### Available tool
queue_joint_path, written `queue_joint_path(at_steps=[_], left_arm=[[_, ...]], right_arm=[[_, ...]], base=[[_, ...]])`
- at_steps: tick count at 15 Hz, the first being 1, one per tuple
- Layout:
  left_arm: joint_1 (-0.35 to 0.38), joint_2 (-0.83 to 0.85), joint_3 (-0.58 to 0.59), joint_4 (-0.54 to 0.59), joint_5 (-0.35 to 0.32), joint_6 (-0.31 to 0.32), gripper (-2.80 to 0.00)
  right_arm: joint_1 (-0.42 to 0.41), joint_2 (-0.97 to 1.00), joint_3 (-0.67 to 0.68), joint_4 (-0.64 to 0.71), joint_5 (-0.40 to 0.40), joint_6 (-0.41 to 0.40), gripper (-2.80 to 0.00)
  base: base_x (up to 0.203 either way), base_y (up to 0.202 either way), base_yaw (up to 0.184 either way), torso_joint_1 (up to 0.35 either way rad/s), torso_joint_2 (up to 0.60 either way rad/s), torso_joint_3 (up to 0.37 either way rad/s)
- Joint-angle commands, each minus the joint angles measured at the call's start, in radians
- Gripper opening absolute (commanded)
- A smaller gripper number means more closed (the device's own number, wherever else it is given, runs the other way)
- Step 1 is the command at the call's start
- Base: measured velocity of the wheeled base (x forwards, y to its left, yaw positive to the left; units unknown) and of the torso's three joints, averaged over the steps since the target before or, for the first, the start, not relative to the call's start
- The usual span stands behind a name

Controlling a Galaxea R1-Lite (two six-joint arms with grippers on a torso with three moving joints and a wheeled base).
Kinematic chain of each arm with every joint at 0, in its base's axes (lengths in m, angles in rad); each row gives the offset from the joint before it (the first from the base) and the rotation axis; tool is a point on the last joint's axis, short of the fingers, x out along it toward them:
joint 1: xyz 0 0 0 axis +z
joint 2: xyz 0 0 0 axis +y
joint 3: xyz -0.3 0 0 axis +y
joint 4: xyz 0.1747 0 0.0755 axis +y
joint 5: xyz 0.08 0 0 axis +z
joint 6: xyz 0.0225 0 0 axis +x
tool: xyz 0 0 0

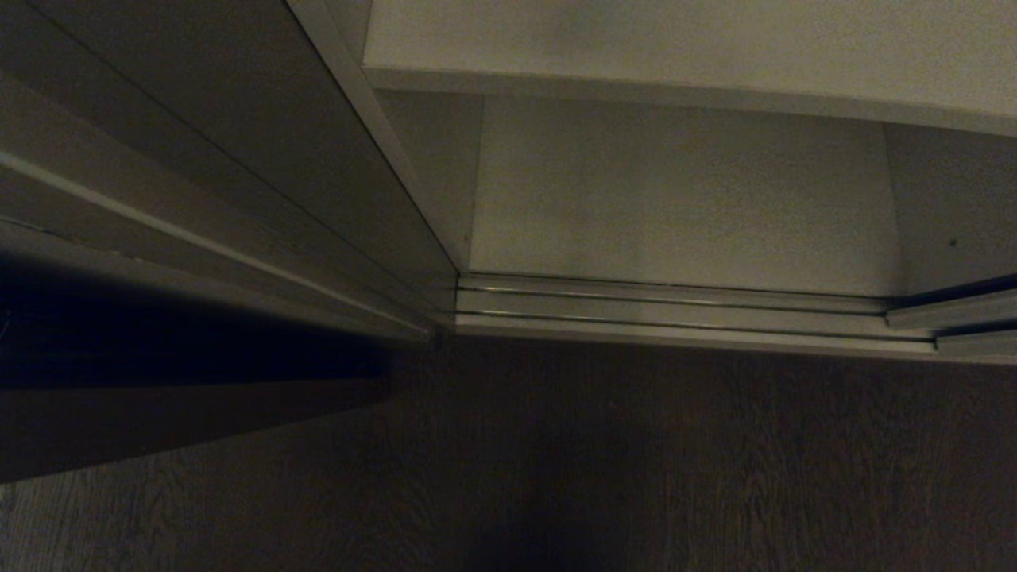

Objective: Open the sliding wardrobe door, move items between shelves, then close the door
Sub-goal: Place the green doll on the higher shelf

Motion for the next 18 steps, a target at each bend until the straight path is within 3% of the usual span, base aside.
queue_joint_path(at_steps=[1,3,6,8,10,18], left_arm=[[-0.001,0.0,0.0,-0.001,0.0,0.0,-2.8],[-0.001,-0.001,0.0,-0.001,0.0,0.0,-2.8],[0.001,-0.001,0.0,-0.001,0.0,0.0,-2.8],[0.001,0.0,0.0,-0.001,0.0,0.0,-2.8],[-0.001,-0.001,0.0,-0.001,0.0,0.0,-2.8],[0.001,-0.001,0.0,-0.001,0.0,0.0,-2.8]], right_arm=[[0.012,-0.154,0.109,-0.003,0.002,0.001,-2.8],[0.013,-0.154,0.119,-0.022,0.002,0.041,-2.8],[0.013,-0.156,0.144,-0.27,0.003,0.042,-2.8],[0.013,-0.156,0.266,-0.356,-0.002,0.044,-2.8],[0.012,-0.156,0.286,-0.404,-0.025,0.054,-2.8],[0.013,-0.157,0.287,-0.351,-0.011,0.043,-2.8]], base=[[0.0,0.0,0.0,0.0,0.0,0.0],[0.0,0.0,0.0,0.0,0.0,0.0],[0.0,0.0,0.0,0.0,0.0,0.0],[0.0,0.0,0.0,0.0,0.0,0.0],[0.0,0.0,0.0,0.0,0.0,0.0],[0.0,0.0,0.0,0.0,0.0,0.0]])
